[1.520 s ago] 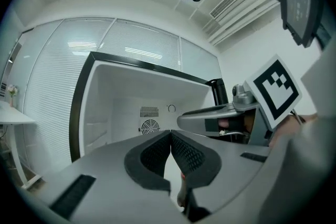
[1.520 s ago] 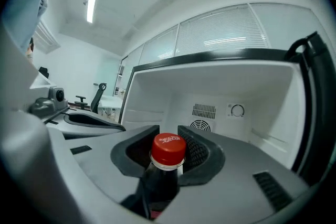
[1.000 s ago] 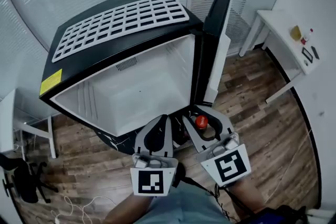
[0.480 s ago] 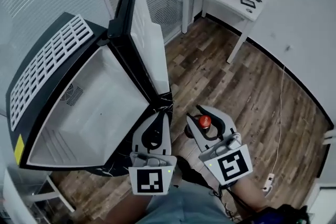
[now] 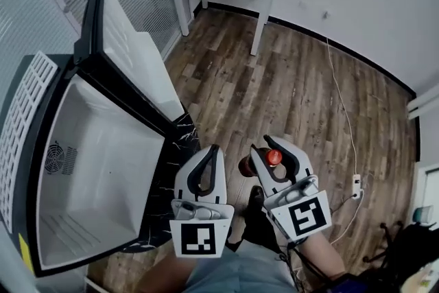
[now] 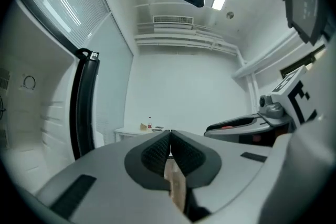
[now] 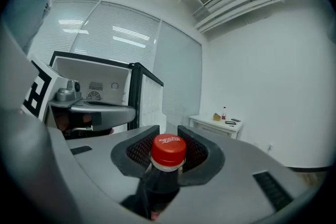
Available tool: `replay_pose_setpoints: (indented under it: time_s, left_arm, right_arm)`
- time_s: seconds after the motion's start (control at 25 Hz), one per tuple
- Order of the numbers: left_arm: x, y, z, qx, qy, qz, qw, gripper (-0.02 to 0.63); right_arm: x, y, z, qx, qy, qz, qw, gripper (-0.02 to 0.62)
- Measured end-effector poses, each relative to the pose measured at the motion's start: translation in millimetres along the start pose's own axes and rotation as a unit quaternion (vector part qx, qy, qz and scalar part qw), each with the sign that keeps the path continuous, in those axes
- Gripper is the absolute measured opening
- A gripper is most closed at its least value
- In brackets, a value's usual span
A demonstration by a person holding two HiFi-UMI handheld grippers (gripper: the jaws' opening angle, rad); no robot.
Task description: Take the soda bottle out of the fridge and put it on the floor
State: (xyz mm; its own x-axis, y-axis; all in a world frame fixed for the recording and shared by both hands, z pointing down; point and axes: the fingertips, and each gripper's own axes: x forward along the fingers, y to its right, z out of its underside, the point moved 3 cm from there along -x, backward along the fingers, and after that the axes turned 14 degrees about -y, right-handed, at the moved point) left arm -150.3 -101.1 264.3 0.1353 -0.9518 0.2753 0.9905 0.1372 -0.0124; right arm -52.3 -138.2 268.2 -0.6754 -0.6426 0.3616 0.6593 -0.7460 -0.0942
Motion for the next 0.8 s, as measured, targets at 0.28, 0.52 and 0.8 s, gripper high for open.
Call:
replay_pose_setpoints:
  time_s: [0.28, 0.52, 0.8]
  left_arm:
    - [27, 54, 25, 0.021, -0.028, 0.077, 0.9964, 0.017]
    - [44, 112, 45, 0.016, -0.040, 0.132, 0.9903, 0.017]
    - [72, 170, 72, 0.043, -0.050, 0.167, 0.9838, 0.017]
  right_arm:
    - [-37, 29, 44, 0.044, -0.006, 0.065, 0.997, 0.120]
    - [-65, 54, 92, 0.077, -0.028, 0.100, 0.992, 0.120]
    - [-92, 86, 153, 0.107, -0.052, 0.127, 0.985, 0.120]
